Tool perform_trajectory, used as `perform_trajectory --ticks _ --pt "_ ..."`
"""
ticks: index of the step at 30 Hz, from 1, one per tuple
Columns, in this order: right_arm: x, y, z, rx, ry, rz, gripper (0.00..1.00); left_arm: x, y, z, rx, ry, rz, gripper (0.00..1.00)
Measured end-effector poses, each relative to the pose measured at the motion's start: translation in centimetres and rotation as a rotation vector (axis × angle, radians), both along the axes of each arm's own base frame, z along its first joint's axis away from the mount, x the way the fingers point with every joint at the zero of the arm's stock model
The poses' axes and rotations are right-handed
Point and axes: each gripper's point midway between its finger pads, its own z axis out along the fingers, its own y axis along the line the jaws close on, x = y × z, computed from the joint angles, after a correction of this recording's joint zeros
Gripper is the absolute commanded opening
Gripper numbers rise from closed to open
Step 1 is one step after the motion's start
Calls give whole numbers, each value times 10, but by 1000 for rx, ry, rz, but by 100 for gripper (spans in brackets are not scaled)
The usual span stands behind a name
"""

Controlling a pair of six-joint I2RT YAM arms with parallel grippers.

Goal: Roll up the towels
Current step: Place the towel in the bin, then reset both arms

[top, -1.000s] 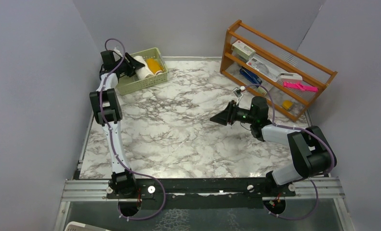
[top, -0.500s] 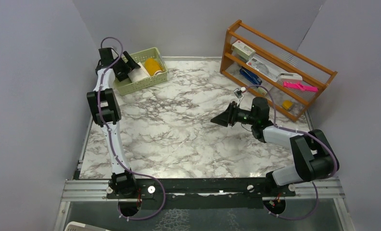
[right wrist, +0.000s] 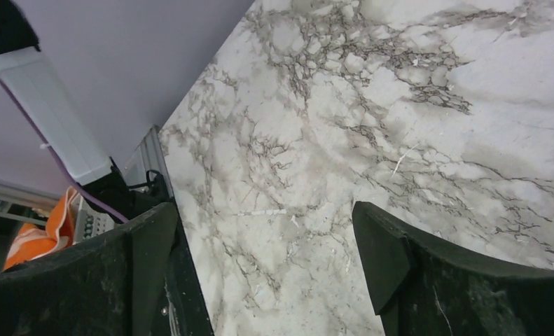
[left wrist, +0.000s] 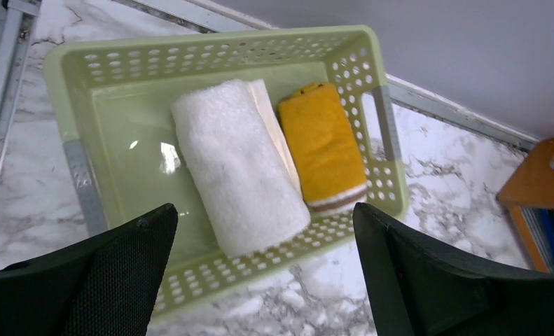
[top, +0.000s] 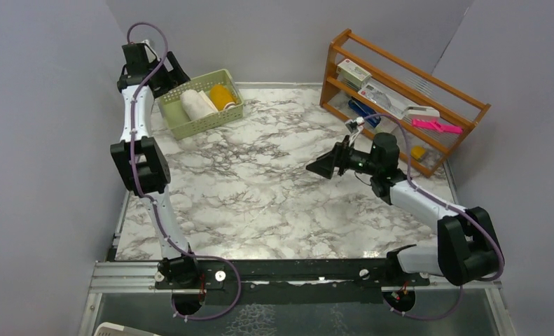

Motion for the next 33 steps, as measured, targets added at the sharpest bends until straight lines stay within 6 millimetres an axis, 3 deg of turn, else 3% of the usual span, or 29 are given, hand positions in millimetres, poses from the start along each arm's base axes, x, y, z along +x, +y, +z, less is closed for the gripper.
perform_trajectory --ticks 3,5,6,12,16,21,23,25,33 --pt "1 -4 14 -11 -45 -30 100 -30 -6 40 51 -39 -16 99" --pt "1 -9 26 -18 -85 -65 100 -61 -13 67 94 -72 -24 99" --pt "2 -12 31 -23 -102 -89 100 -68 -16 73 100 -80 -31 99" --pt "20 -36 47 -82 -98 -297 100 -161 -82 119 155 -254 -130 99" --pt "28 -56 36 -146 -36 -436 100 -219 -129 102 130 -353 -232 99" --pt "24 -76 30 -193 -10 -539 100 -279 -146 31 98 -324 -269 99" --pt "20 -82 31 -200 -12 -566 100 -292 -147 12 91 -299 -270 99" --pt "18 -86 32 -205 -16 -588 100 -298 -147 6 88 -296 -269 99" --pt "17 -95 22 -241 8 -629 100 -296 -148 24 94 -377 -265 99"
